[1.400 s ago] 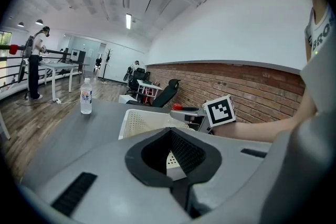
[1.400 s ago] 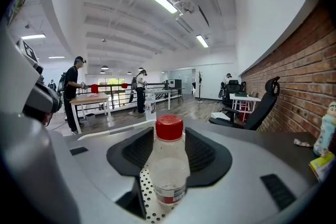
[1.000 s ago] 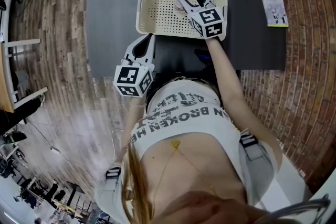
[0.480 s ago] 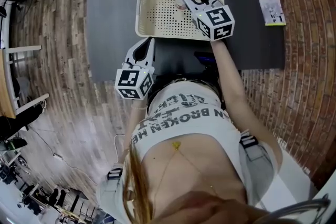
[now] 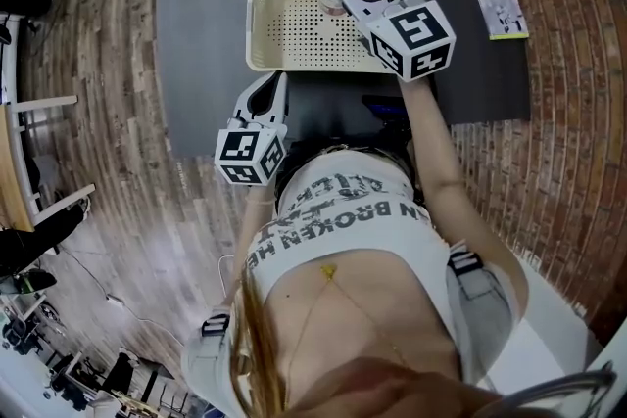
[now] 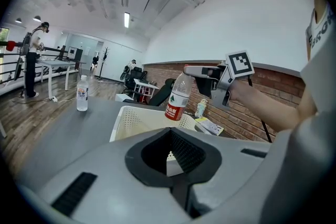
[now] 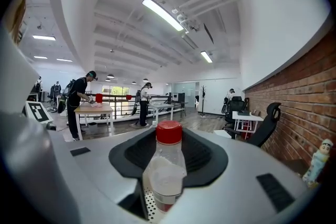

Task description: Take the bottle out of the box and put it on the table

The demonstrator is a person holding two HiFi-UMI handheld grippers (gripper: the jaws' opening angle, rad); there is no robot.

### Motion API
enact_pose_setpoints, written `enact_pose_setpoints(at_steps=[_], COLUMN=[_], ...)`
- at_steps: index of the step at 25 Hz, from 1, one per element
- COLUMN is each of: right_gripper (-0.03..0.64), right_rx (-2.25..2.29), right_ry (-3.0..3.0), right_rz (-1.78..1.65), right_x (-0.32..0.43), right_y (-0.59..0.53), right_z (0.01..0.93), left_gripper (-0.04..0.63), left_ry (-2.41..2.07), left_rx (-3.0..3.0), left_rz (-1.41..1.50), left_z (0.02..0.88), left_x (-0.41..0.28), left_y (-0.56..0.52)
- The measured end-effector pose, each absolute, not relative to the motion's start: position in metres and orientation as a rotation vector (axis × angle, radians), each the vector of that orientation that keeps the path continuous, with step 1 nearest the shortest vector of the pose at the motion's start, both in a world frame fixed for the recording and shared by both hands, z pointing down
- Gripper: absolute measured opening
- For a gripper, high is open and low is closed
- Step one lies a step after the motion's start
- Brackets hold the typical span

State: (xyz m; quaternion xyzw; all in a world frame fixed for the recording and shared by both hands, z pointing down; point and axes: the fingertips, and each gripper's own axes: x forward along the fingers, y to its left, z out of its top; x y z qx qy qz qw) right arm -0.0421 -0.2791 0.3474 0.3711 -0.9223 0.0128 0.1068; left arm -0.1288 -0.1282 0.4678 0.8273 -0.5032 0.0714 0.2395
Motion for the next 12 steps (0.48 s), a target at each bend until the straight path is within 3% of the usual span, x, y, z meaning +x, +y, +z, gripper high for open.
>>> enact_pose_setpoints(at_steps=[12], right_gripper=[0.143], right_rx=[1.085], right_ry=[-2.739], right_rz=[0.059], right_x=[-0.028], right_y=[-0.266], right_z=[0.33], left_gripper=[0.005], left_ry=[-1.362], left_rx=[2.277], left_rz=[0.221], left_z=[0.473], left_x=[-0.113], left_y=[-0.125])
